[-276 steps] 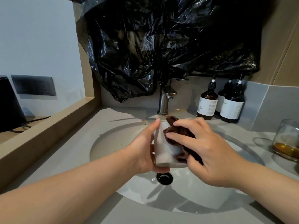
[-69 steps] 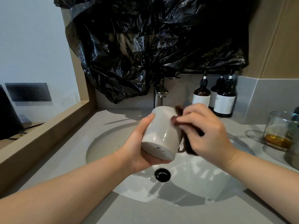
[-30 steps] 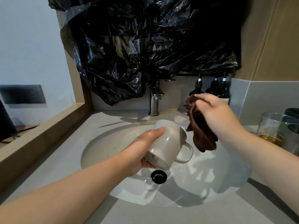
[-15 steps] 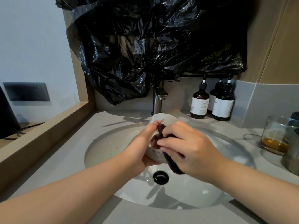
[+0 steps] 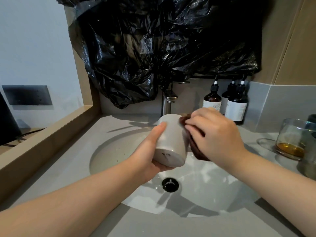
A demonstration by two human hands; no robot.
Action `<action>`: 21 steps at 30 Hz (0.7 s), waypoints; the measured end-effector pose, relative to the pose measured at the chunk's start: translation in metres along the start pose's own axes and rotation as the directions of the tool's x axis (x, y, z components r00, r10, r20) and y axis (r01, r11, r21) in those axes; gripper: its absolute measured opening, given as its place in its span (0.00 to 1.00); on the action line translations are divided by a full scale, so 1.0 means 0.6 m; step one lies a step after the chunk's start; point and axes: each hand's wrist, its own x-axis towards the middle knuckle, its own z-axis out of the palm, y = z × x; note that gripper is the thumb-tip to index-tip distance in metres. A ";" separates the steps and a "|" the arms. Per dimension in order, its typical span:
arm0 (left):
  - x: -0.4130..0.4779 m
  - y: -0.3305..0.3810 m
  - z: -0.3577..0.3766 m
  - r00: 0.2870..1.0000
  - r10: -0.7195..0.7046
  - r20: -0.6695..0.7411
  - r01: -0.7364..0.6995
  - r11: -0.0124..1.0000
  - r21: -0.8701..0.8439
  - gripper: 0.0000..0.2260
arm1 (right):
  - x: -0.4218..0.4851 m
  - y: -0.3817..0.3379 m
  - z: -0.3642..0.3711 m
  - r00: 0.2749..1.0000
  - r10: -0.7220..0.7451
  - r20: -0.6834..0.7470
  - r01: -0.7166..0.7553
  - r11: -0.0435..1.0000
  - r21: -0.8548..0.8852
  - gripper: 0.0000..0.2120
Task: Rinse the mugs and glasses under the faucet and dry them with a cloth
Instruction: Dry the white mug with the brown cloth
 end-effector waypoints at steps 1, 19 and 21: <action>0.000 0.001 0.000 1.000 0.007 -0.009 -0.007 1.000 0.005 0.25 | 0.004 0.005 -0.007 0.989 0.148 0.002 -0.148 0.987 0.058 0.05; 0.014 0.007 -0.024 0.993 -0.055 0.108 0.044 0.994 0.104 0.34 | 0.014 -0.009 -0.046 0.435 0.535 0.724 -0.889 0.127 0.440 0.11; 0.018 0.007 -0.025 0.987 -0.066 0.147 0.039 0.983 0.179 0.36 | 0.016 -0.009 -0.047 0.481 0.529 0.699 -0.875 0.235 0.424 0.11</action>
